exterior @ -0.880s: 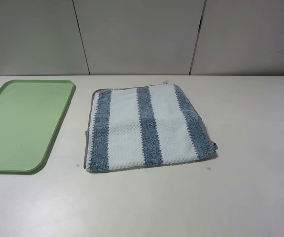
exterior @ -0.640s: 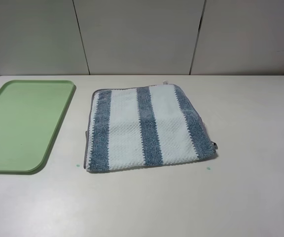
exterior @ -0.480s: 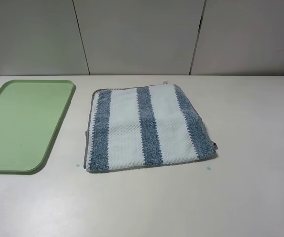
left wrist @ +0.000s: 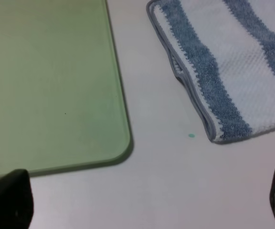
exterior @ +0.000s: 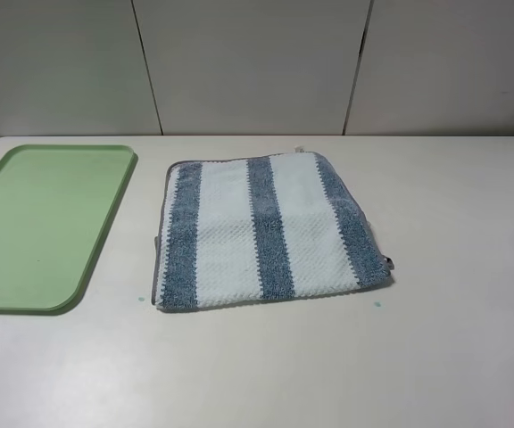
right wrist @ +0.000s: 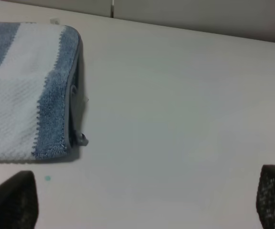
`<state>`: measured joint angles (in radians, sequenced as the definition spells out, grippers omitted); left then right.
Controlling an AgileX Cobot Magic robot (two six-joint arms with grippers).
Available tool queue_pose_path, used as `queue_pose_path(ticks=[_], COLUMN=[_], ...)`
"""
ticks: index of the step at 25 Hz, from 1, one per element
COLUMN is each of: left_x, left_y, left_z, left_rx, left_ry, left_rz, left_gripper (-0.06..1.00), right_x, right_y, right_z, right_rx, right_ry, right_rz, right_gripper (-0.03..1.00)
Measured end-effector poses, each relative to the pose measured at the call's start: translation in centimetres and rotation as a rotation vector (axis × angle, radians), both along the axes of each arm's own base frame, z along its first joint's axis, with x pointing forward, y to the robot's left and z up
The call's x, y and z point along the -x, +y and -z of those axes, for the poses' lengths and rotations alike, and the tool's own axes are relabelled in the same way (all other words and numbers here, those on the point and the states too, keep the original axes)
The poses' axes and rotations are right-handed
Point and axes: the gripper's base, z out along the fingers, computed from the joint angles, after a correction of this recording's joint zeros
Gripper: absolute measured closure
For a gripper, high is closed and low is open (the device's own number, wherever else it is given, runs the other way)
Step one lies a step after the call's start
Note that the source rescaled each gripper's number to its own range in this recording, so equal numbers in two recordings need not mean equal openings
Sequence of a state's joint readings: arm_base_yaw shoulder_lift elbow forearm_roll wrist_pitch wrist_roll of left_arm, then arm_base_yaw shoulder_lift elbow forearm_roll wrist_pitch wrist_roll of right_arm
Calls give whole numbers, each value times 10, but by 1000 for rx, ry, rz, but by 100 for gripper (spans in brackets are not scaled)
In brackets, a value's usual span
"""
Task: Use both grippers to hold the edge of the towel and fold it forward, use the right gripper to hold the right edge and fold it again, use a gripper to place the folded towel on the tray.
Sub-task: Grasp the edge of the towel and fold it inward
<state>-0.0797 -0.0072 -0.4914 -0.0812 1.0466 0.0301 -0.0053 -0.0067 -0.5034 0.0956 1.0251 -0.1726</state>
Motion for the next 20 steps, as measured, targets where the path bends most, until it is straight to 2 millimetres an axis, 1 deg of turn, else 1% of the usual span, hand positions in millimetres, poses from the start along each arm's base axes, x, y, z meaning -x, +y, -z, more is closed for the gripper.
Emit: queue_pose_path(ticks=[20], left_x=[0], left_y=[0], left_z=[0], left_rx=[0], left_ry=[0], left_rz=[0], left_gripper=[-5], right_x=[0], right_y=[0], right_z=[0], right_rx=[0], right_ry=[0], right_rz=[0], right_gripper=[-3])
